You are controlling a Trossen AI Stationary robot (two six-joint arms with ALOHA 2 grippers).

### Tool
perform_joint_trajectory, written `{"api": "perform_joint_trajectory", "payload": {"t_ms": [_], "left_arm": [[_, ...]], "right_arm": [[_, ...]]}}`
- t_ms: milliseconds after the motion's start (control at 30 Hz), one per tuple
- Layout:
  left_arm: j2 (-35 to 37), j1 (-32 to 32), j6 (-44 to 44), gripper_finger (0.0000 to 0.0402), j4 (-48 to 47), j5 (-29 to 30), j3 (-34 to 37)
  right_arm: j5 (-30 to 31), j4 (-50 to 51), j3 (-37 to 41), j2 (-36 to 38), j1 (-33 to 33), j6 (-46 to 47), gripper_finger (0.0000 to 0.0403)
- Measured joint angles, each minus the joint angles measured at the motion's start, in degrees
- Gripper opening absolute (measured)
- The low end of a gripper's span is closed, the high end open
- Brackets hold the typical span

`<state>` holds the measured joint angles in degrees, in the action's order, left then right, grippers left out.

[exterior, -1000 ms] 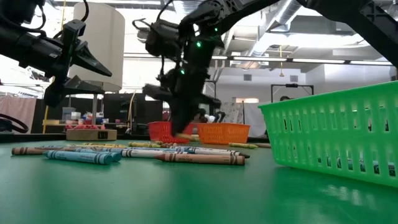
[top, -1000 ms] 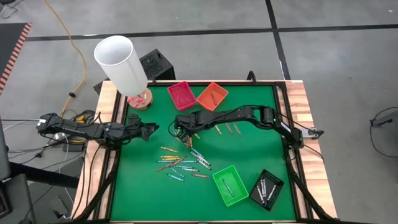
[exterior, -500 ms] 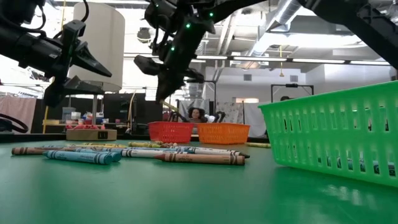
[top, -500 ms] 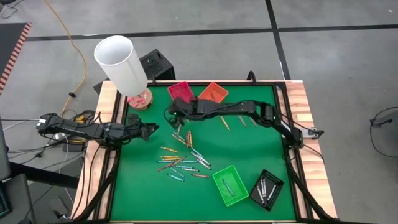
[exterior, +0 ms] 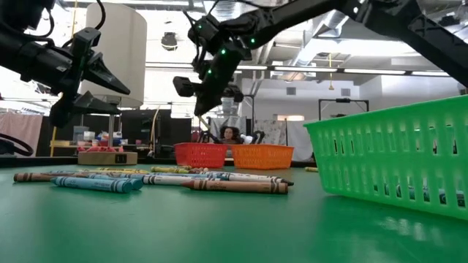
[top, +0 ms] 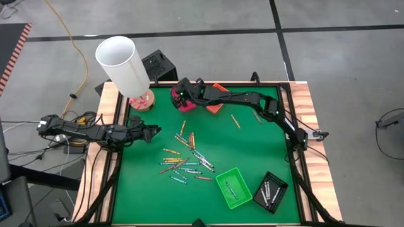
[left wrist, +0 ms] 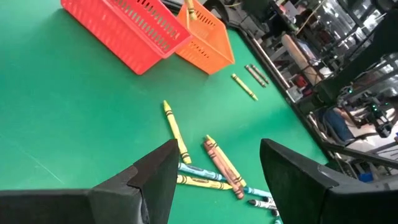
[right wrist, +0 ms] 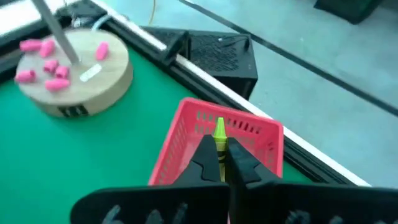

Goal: Sort crayons
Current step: Put the light green crayon into the red bin

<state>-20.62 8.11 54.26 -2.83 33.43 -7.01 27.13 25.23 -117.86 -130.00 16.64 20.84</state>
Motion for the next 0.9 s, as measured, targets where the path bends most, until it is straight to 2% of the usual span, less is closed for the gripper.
{"api": "perform_joint_trajectory", "payload": {"t_ms": [400, 900], "left_arm": [[0.0, 0.0, 0.0, 0.0215, -0.4, 0.1, 0.0], [0.0, 0.0, 0.0, 0.0215, -0.4, 0.2, 0.0]], "right_arm": [[-2.3, -2.7, 0.3, -4.8, 1.4, 1.8, 0.0002], [-4.6, -3.0, 0.1, -5.4, 1.9, 1.7, 0.004]]}}
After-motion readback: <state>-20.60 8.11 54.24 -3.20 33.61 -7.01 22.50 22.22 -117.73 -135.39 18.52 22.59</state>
